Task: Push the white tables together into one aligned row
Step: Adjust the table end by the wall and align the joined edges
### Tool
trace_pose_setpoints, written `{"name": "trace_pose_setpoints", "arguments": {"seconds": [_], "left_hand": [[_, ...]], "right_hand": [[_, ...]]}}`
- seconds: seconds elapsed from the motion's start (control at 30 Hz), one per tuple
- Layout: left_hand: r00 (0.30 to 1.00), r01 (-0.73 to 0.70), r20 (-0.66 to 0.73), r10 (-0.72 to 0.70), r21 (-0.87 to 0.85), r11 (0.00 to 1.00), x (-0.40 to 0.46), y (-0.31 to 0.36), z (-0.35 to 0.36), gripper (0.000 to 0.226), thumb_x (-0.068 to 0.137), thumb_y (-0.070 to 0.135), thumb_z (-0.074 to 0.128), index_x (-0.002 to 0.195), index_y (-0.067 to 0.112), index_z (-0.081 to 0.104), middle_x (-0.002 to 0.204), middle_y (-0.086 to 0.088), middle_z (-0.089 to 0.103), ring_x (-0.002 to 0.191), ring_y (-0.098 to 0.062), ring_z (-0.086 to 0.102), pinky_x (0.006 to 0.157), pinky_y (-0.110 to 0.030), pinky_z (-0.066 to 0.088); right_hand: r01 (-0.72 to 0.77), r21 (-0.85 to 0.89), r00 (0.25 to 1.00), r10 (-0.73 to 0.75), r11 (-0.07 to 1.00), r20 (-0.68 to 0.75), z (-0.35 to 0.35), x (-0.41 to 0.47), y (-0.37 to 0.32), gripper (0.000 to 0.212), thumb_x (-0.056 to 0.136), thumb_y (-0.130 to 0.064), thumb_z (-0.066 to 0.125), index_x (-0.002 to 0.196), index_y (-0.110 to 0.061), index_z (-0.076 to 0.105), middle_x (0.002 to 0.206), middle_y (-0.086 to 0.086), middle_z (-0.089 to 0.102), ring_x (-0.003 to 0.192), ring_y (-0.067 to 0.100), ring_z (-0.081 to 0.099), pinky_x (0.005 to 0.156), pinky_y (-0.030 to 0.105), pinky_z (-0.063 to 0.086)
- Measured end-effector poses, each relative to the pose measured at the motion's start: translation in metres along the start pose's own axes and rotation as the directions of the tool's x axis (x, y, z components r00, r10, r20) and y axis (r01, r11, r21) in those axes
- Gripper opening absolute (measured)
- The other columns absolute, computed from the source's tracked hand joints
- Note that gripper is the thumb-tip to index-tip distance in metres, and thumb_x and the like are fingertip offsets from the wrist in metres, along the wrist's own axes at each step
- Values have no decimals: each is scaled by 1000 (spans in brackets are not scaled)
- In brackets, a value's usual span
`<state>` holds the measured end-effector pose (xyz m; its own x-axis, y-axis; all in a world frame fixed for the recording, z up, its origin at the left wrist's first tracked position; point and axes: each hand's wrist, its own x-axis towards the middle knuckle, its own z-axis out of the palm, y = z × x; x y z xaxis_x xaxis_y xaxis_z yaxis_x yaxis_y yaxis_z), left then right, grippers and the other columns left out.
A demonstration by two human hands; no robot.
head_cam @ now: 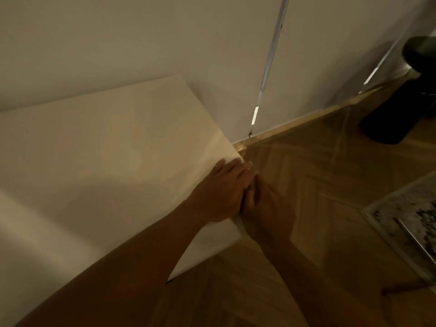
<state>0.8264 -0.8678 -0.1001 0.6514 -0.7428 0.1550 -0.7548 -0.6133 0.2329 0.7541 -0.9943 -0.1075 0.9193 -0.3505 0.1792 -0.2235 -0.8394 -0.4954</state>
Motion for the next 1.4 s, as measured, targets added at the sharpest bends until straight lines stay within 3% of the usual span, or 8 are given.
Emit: {"name": "trace_pose_setpoints", "arguments": {"seconds": [0.2, 0.37, 0.47, 0.7, 0.93, 1.03, 1.2, 1.4], "left_hand": [[993, -93, 73, 94, -11, 996, 32, -24, -9, 48, 106, 37, 28, 139, 16, 56, 148, -6, 53, 145, -26, 39, 120, -50, 26], [964, -267, 31, 266, 38, 963, 70, -56, -19, 30, 102, 33, 43, 98, 19, 69, 97, 3, 66, 92, -19, 56, 93, -38, 44], [950, -226, 216, 224, -19, 974, 97, -54, -30, 35, 96, 45, 38, 77, 26, 60, 79, 14, 56, 75, -11, 49, 73, -34, 45], [795, -554, 296, 530, -4, 833, 131, -70, -30, 54, 92, 22, 68, 57, 25, 26, 48, 6, 44, 46, -13, 40, 48, -29, 44], [623, -775, 297, 724, 110, 622, 137, -87, -15, 28, 94, 23, 55, 67, 18, 52, 49, 1, 51, 42, -20, 50, 47, -26, 23], [685, -723, 224, 693, 93, 684, 137, -90, -11, 47, 90, 26, 67, 62, 22, 29, 45, 5, 49, 37, -12, 40, 45, -24, 22], [738, -666, 187, 649, 43, 745, 135, -86, -12, 62, 95, 40, -5, 83, 22, 54, 66, 5, 44, 54, -14, 33, 49, -31, 16], [786, -588, 239, 570, 6, 809, 140, -97, -13, 54, 101, 40, 5, 67, 24, 44, 63, 5, 55, 52, -10, 40, 52, -29, 24]], "right_hand": [[29, -20, 999, -28, 999, 43, -5, 5, -5, 61, 96, -49, 15, 141, -26, 48, 106, -5, 66, 76, 13, 63, 67, 34, 53], [-2, -122, 984, 24, 992, 175, -4, 33, -20, 49, 97, -38, 15, 114, -12, 53, 97, 6, 64, 80, 29, 62, 67, 41, 52], [-131, -129, 971, 153, 983, 183, -2, 43, -25, 49, 97, -44, 15, 100, -17, 56, 82, 1, 64, 72, 22, 62, 67, 40, 54], [-355, -250, 913, 391, 901, 113, 1, 52, -39, 54, 99, -58, 19, 92, -30, 64, 79, -3, 69, 68, 19, 62, 59, 34, 46], [-433, -249, 882, 464, 866, 80, -1, 58, -47, 54, 101, -56, 22, 78, -27, 61, 60, -7, 54, 51, 9, 48, 46, 26, 29], [-435, -279, 883, 467, 856, 56, 0, 57, -50, 59, 98, -60, 17, 83, -28, 63, 64, -7, 58, 56, 9, 53, 49, 27, 36], [-440, -280, 876, 477, 853, 75, 2, 61, -53, 59, 96, -61, 15, 89, -30, 65, 72, -7, 63, 68, 16, 60, 62, 33, 49], [-419, -283, 883, 460, 863, 94, 7, 70, -53, 61, 94, -62, 11, 84, -30, 62, 66, -7, 60, 60, 12, 57, 57, 31, 44]]}}
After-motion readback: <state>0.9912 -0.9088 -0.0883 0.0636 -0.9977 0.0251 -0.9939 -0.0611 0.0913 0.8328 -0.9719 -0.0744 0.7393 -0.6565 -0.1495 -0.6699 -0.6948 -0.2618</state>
